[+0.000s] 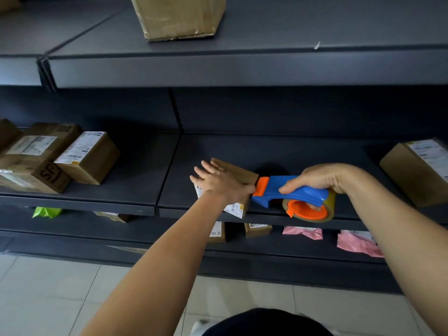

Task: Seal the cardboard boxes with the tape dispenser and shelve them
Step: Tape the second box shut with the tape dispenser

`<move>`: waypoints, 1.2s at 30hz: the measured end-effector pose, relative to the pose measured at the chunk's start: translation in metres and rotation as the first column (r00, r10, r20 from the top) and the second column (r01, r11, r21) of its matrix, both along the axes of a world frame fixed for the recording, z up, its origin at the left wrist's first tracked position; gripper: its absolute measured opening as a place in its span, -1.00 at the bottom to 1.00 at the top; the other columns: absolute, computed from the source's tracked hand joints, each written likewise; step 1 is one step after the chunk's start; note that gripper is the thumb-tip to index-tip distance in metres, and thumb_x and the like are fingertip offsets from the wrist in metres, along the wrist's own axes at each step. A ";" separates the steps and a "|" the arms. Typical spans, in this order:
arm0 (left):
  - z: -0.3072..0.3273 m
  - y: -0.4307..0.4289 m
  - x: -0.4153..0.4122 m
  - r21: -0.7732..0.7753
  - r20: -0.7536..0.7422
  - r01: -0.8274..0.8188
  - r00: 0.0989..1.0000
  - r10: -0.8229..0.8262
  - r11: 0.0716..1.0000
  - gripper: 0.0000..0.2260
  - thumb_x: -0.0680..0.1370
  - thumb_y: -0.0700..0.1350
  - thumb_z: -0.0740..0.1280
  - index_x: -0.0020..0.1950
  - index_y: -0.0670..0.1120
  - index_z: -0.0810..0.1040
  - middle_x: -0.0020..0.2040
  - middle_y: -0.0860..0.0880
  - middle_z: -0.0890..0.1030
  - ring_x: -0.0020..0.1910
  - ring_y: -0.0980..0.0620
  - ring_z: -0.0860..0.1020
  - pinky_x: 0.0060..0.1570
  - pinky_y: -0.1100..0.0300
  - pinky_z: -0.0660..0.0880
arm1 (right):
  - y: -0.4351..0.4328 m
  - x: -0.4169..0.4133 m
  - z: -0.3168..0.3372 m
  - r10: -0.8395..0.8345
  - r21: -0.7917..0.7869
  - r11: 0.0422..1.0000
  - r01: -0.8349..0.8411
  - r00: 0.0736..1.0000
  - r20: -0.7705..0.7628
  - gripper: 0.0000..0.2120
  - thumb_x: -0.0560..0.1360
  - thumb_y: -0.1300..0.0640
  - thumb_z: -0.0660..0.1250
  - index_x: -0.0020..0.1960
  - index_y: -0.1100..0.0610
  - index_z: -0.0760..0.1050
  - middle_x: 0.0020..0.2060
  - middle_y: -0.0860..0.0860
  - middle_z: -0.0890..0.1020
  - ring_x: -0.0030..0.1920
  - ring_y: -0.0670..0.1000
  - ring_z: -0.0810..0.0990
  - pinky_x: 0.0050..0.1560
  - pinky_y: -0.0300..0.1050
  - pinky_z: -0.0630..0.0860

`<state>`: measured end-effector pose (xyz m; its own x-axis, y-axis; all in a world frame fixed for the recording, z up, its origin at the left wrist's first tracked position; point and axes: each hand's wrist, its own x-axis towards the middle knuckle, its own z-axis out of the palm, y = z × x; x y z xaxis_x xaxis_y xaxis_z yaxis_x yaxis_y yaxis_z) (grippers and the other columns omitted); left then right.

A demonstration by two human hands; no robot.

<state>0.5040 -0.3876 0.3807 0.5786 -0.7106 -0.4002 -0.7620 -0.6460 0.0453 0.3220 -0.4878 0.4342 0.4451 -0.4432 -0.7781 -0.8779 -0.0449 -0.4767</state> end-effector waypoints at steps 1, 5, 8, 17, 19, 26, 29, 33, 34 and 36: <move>-0.002 0.002 0.000 -0.021 0.018 0.010 1.000 -0.010 1.000 0.11 0.37 0.46 0.15 0.52 -0.31 -0.25 0.54 -0.31 -0.17 0.50 -0.37 -0.15 0.44 -0.30 -0.06 | 0.000 -0.003 0.000 -0.009 0.008 1.000 0.009 1.000 0.011 -0.57 0.35 -0.16 0.43 -0.14 0.24 0.57 -0.42 0.10 0.62 -0.49 -0.01 0.56 -0.43 -0.21 0.51; -0.003 0.005 0.006 -0.041 0.028 0.028 0.999 -0.027 0.999 0.05 0.41 0.43 0.12 0.52 -0.31 -0.22 0.54 -0.32 -0.17 0.50 -0.39 -0.14 0.42 -0.33 -0.06 | 0.001 -0.020 -0.011 -0.137 0.107 0.986 0.128 0.987 0.081 -0.57 0.27 -0.16 0.43 -0.18 0.22 0.55 -0.47 0.07 0.60 -0.51 -0.04 0.54 -0.46 -0.23 0.49; -0.001 0.005 0.011 -0.031 0.028 0.053 0.998 -0.053 0.998 0.06 0.40 0.44 0.14 0.53 -0.30 -0.21 0.54 -0.30 -0.16 0.50 -0.39 -0.12 0.42 -0.33 -0.05 | 0.005 -0.036 -0.030 -0.150 0.133 0.982 0.135 0.983 0.104 -0.29 0.02 -0.28 0.60 -0.09 0.24 0.59 -0.31 0.12 0.65 -0.37 0.01 0.58 -0.31 -0.15 0.52; -0.010 0.006 0.019 -0.037 0.007 0.046 0.999 -0.045 0.998 0.24 0.23 0.60 0.12 0.53 -0.23 -0.26 0.55 -0.25 -0.18 0.51 -0.35 -0.12 0.39 -0.37 -0.08 | 0.021 -0.023 -0.031 -0.111 -0.034 0.993 0.110 0.994 -0.012 -0.58 0.32 -0.19 0.47 -0.13 0.19 0.65 -0.31 0.05 0.71 -0.38 0.00 0.62 -0.26 -0.20 0.50; -0.012 0.007 0.019 -0.079 0.039 0.048 0.998 -0.045 0.996 0.25 0.19 0.61 0.14 0.55 -0.22 -0.18 0.56 -0.25 -0.09 0.49 -0.35 0.01 0.37 -0.35 0.03 | 0.024 -0.008 -0.031 -0.118 -0.042 0.992 0.118 0.993 -0.010 -0.63 0.38 -0.14 0.45 -0.13 0.20 0.63 -0.34 0.05 0.70 -0.42 -0.02 0.61 -0.31 -0.24 0.50; 0.002 0.000 0.040 -0.218 -0.312 -0.162 0.946 0.089 0.962 -0.04 0.16 0.46 0.36 0.38 -0.11 0.39 0.35 -0.15 0.43 0.31 -0.22 0.41 0.27 -0.16 0.37 | 0.022 -0.003 -0.009 -0.187 0.017 0.982 0.186 0.980 0.066 -0.66 0.42 -0.06 0.44 -0.13 0.25 0.59 -0.39 0.08 0.68 -0.49 -0.03 0.60 -0.45 -0.28 0.49; 0.012 0.008 0.054 -0.329 -0.697 -0.372 0.716 0.043 0.868 -0.53 0.32 0.24 0.46 -0.01 -0.11 0.60 -0.06 -0.12 0.67 -0.08 -0.06 0.63 -0.03 0.07 0.57 | 0.015 0.004 0.012 -0.120 -0.010 0.992 0.122 0.986 0.113 -0.63 0.40 -0.09 0.43 -0.16 0.25 0.58 -0.37 0.14 0.64 -0.51 0.00 0.55 -0.47 -0.26 0.48; 0.012 0.025 0.078 -0.187 -0.884 -0.528 0.458 0.092 0.828 -0.63 0.47 0.13 0.36 -0.02 -0.18 0.58 -0.20 -0.14 0.66 -0.22 -0.09 0.62 -0.10 0.06 0.56 | 0.011 0.025 0.031 -0.040 -0.040 0.998 0.046 0.988 0.150 -0.64 0.40 -0.11 0.42 -0.25 0.21 0.52 -0.50 0.11 0.57 -0.56 -0.01 0.50 -0.48 -0.25 0.46; 0.013 0.028 0.084 -0.157 -0.910 -0.560 0.402 0.101 0.814 -0.65 0.49 0.11 0.33 0.00 -0.17 0.57 -0.21 -0.13 0.65 -0.24 -0.08 0.62 -0.14 0.08 0.55 | 0.012 0.033 0.035 -0.024 -0.037 0.999 0.031 0.986 0.163 -0.65 0.41 -0.11 0.41 -0.26 0.20 0.52 -0.51 0.10 0.56 -0.57 -0.01 0.50 -0.49 -0.25 0.46; 0.015 0.027 0.094 -0.132 -0.925 -0.639 0.353 0.137 0.757 -0.73 0.54 0.07 0.27 -0.01 -0.13 0.55 -0.22 -0.11 0.63 -0.26 -0.07 0.60 -0.17 0.10 0.53 | 0.014 0.049 0.040 0.008 -0.037 0.999 -0.001 0.982 0.188 -0.65 0.43 -0.10 0.40 -0.24 0.20 0.52 -0.52 0.09 0.56 -0.57 -0.02 0.50 -0.50 -0.26 0.46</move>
